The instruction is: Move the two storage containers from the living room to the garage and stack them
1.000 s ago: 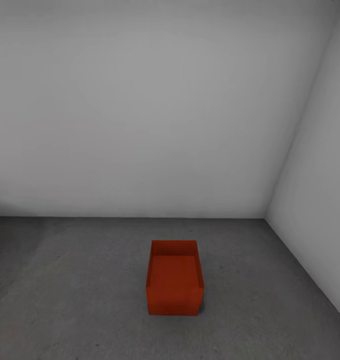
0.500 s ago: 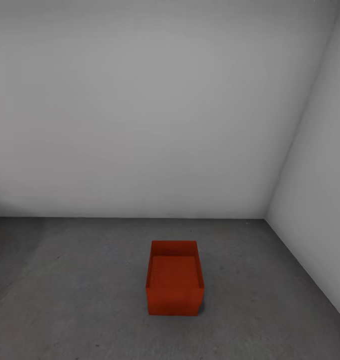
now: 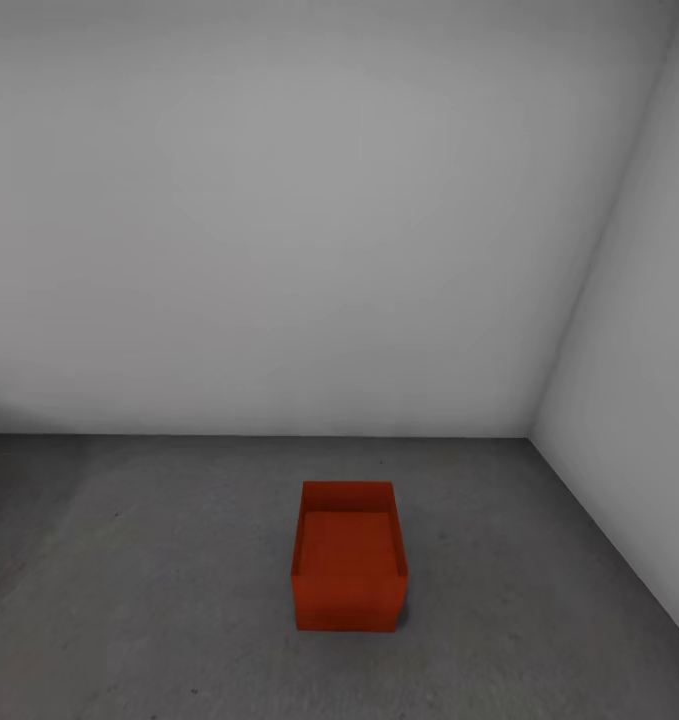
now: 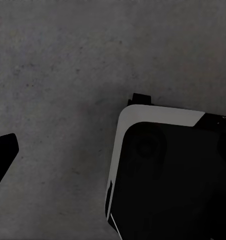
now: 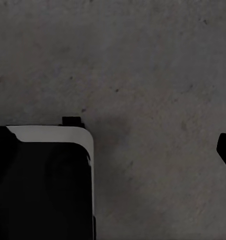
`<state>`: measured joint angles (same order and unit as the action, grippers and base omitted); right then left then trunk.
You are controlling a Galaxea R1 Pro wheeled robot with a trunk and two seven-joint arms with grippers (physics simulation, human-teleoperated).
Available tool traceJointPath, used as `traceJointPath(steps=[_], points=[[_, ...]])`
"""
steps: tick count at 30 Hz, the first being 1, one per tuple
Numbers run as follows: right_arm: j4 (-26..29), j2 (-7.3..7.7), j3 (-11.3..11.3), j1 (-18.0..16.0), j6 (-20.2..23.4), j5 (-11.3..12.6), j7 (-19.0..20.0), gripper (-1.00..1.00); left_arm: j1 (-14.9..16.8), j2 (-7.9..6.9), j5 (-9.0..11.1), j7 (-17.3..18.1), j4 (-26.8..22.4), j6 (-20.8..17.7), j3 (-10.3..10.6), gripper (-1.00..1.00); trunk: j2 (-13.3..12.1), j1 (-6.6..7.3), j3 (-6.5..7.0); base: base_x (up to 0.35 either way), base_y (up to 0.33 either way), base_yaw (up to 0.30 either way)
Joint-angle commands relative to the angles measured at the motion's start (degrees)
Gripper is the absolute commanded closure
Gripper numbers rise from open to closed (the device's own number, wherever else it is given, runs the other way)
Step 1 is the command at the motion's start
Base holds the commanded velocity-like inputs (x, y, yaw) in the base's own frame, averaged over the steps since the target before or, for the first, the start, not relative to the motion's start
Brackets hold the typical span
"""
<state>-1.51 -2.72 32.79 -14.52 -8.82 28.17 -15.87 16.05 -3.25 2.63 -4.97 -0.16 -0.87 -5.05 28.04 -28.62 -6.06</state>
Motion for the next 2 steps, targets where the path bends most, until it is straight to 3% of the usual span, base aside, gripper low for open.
traceJointPath(steps=[1, 2], points=[[-0.16, -0.1, 0.49, -0.07, -0.31, 0.57, -0.04, -1.0, 0.04, 0.0, 0.27, -0.04, -0.02, -0.09, -0.4, -1.0, 0.1, -0.02, -0.11, 0.0, 0.0, 0.0], [-0.16, -0.14, 0.46, -0.07, -0.32, 0.57, -0.04, -1.0, 0.07, 0.0, 0.27, -0.04, -0.02, -0.09, -0.4, -1.0, 0.1, -0.02, -0.11, 0.0, 0.0, 0.0]])
